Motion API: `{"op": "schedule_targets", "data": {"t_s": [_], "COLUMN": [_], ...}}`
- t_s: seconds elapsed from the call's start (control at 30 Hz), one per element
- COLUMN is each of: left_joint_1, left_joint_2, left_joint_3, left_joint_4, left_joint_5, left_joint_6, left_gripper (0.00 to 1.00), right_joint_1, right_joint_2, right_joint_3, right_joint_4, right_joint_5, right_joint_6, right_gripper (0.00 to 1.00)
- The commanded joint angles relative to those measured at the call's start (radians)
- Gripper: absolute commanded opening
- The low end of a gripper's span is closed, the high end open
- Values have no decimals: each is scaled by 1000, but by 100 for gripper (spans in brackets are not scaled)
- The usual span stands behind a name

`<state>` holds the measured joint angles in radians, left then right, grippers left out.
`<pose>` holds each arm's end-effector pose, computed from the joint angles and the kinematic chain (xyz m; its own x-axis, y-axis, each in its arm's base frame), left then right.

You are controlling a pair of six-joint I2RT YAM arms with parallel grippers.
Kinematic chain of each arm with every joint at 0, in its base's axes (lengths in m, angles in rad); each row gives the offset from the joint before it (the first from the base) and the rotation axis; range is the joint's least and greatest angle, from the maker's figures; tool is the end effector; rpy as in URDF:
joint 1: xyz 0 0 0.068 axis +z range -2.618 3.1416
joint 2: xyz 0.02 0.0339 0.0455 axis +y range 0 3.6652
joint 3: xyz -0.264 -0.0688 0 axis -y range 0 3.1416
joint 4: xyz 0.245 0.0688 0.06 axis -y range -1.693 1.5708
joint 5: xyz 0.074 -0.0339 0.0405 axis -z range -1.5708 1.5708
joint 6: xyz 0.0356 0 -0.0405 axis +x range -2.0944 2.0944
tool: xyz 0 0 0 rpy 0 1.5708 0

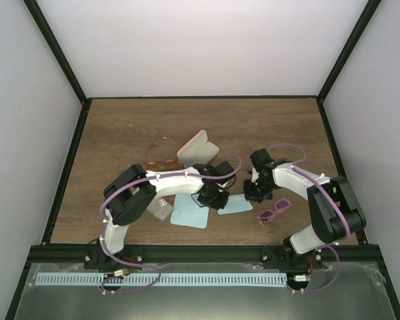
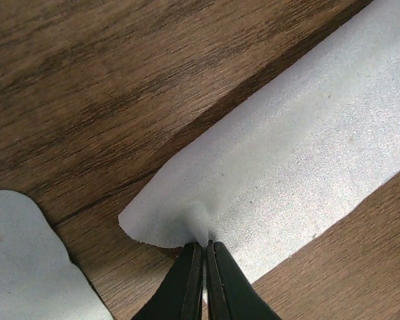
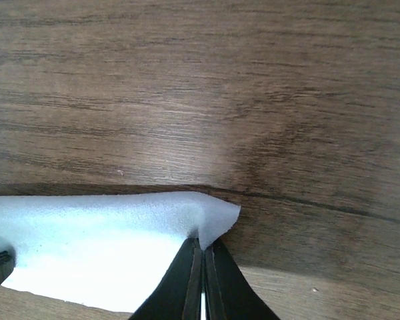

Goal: Organize the sunglasses
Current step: Pick up the glasses cleaning cloth from the center of the board.

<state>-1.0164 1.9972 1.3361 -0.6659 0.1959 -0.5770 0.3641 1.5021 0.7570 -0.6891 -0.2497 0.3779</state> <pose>0.1972 -0.3316 0.1451 -0.8966 0.4316 -0.0993 0.4410 0.8494 -0.2900 0.2187 0.0928 0.1474 -0.9993 0.0018 -0.0362 -0.0084 0.9606 0.2778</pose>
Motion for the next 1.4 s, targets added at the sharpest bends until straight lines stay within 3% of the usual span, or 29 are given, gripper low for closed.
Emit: {"op": "schedule_targets", "data": {"t_s": [0.0, 0.57, 1.37], "left_joint_1": [-9, 2, 163], "left_joint_2": [42, 24, -28], "left_joint_3": [-4, 117, 167], "left_joint_4": [-36, -97, -147], "left_joint_5": [-20, -107, -235], "left_joint_6": [-6, -7, -52], "left_gripper": [4, 4, 4], "right_joint_1": [12, 12, 82], "right_joint_2": [-13, 9, 427], "right_joint_3": [6, 201, 711], "right_joint_4": [2, -53, -108], "right_joint_5": [-10, -36, -44], "right_joint_6": [-7, -23, -70], "right_gripper": [1, 1, 1]}}
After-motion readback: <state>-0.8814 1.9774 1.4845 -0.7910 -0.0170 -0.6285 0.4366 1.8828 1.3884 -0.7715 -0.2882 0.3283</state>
